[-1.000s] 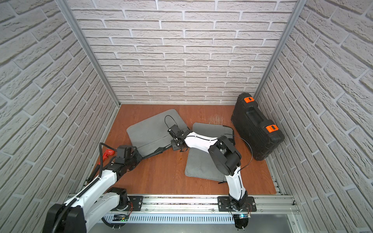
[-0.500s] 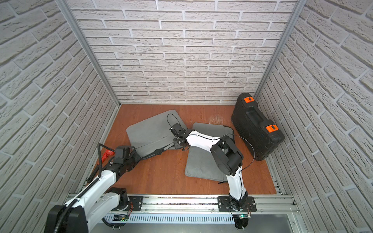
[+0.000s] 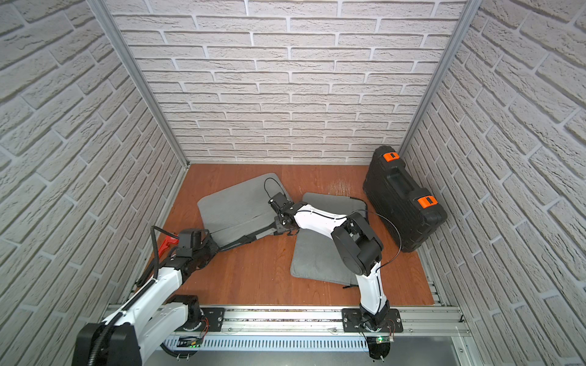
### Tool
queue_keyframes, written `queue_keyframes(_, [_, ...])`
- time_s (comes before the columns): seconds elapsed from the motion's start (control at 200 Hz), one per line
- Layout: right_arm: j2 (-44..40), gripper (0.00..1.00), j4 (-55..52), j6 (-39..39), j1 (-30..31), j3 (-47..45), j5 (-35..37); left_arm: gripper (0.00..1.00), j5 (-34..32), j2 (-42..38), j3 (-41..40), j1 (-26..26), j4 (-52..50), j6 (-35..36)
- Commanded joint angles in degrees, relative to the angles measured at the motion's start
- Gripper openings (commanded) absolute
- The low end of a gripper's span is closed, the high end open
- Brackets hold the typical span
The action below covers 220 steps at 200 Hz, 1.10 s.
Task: Open the zippered laptop bag and take out the laptop
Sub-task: Adjust the zippered laptop bag at the center of the board.
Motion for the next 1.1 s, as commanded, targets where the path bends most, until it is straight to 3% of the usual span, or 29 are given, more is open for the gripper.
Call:
queue_keyframes(0.0, [-3.55, 0.06, -2.08, -0.17, -2.27, -1.31, 5.97, 0.00, -5.39, 0.20, 0.31, 2.20, -1.14, 1.35])
queue_keyframes(1.095, [-7.56, 0.05, -0.64, 0.69, -2.88, -6.35, 9.08, 0.00, -3.25, 9.91, 5.36, 11.62, 6.13, 5.69])
